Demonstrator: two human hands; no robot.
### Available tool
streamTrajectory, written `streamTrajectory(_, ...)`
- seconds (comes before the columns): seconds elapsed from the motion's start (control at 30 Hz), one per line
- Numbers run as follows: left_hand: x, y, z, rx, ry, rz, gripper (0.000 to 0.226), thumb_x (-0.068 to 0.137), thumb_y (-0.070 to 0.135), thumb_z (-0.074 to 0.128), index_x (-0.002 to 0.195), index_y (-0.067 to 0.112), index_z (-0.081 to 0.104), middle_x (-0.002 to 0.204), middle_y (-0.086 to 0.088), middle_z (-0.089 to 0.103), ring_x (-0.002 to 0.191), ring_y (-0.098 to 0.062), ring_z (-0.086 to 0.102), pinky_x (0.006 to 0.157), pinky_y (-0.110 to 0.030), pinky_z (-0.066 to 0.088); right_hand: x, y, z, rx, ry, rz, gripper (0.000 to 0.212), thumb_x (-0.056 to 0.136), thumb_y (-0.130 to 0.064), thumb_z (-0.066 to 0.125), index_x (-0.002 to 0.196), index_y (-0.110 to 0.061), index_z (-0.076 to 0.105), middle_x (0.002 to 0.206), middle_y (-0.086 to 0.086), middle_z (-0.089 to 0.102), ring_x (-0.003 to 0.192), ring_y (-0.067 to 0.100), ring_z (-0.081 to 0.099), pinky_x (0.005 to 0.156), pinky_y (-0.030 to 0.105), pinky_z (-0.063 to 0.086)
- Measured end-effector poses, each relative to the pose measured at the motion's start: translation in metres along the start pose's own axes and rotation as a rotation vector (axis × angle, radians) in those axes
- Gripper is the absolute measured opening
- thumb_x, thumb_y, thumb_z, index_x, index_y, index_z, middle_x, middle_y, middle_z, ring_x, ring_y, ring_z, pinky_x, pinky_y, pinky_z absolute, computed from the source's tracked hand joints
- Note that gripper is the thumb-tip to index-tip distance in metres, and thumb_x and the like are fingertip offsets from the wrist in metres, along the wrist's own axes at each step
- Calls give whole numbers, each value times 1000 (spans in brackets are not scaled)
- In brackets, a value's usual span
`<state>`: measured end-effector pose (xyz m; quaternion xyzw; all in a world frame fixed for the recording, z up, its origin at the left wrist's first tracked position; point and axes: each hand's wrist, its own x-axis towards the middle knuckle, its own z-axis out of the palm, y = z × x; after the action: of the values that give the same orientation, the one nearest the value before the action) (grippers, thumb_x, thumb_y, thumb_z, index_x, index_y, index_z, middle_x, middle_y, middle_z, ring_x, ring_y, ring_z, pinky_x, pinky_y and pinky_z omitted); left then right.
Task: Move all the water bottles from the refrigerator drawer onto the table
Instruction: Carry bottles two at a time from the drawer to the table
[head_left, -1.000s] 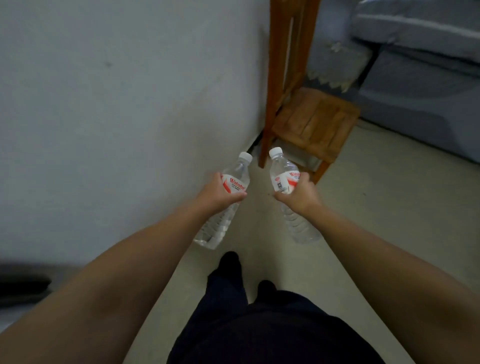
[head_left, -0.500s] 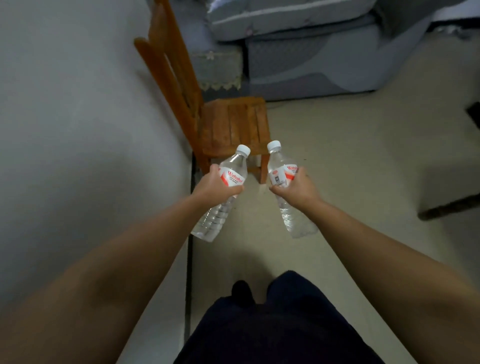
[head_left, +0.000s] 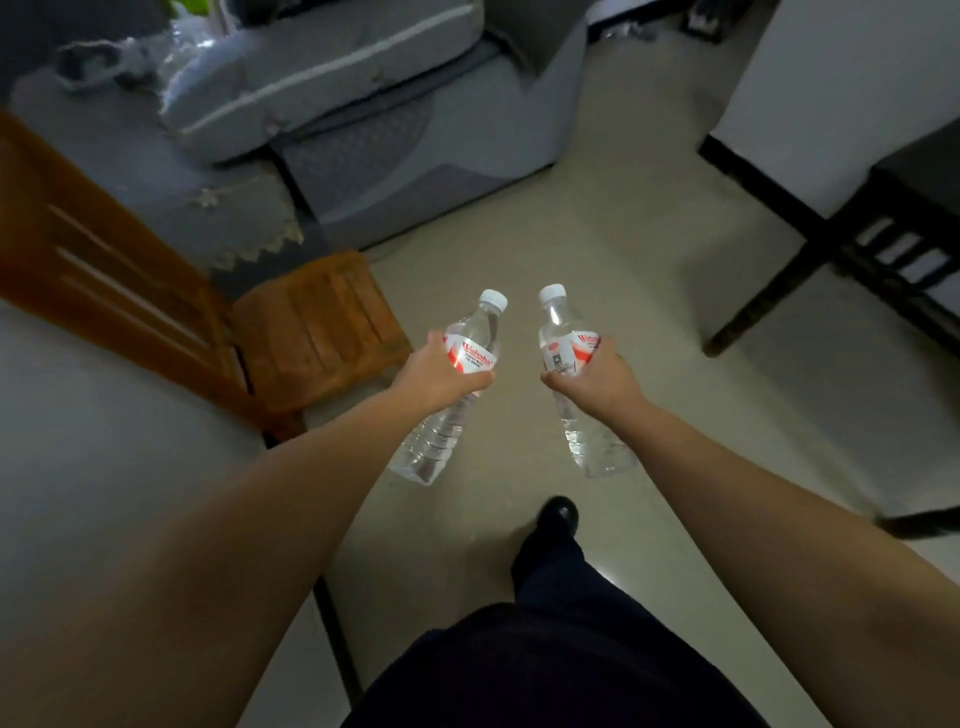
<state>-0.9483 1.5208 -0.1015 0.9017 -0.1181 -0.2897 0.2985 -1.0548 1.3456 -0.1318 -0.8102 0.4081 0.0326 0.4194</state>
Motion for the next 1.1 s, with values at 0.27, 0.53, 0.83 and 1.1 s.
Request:
streamTrajectory(0.27, 81, 87, 24, -21, -57, 83, 70, 74, 31, 78, 128, 11, 40, 109, -2, 56, 92, -16, 54, 74, -28, 41, 78, 7, -65, 28, 77, 49, 76, 72, -41, 79, 128, -10, 38, 124, 10, 54, 104, 25, 58, 85, 33, 46)
streamTrajectory(0.53, 154, 165, 54, -10, -116, 149, 66, 73, 34, 78, 124, 13, 43, 104, 1, 56, 92, -17, 56, 76, -28, 41, 147, 17, -125, 49, 164, 140, 78, 70, -44, 78, 129, -11, 39, 125, 10, 54, 109, 29, 58, 90, 37, 47)
streamTrajectory(0.83, 253, 246, 78, 93, -265, 276, 45, 69, 38, 79, 100, 20, 52, 84, 5, 61, 79, -14, 62, 67, -26, 45, 226, 18, -160, 112, 248, 279, 77, 73, -41, 78, 130, -7, 37, 129, 13, 53, 114, 30, 56, 90, 35, 45)
streamTrajectory(1.1, 378, 339, 78, 207, -407, 423, 52, 59, 43, 80, 99, 23, 53, 81, 9, 63, 75, -12, 64, 77, -31, 54, 326, -4, -203, 245, 421, 450, 82, 73, -44, 77, 133, -9, 34, 130, 13, 51, 113, 31, 56, 90, 38, 47)
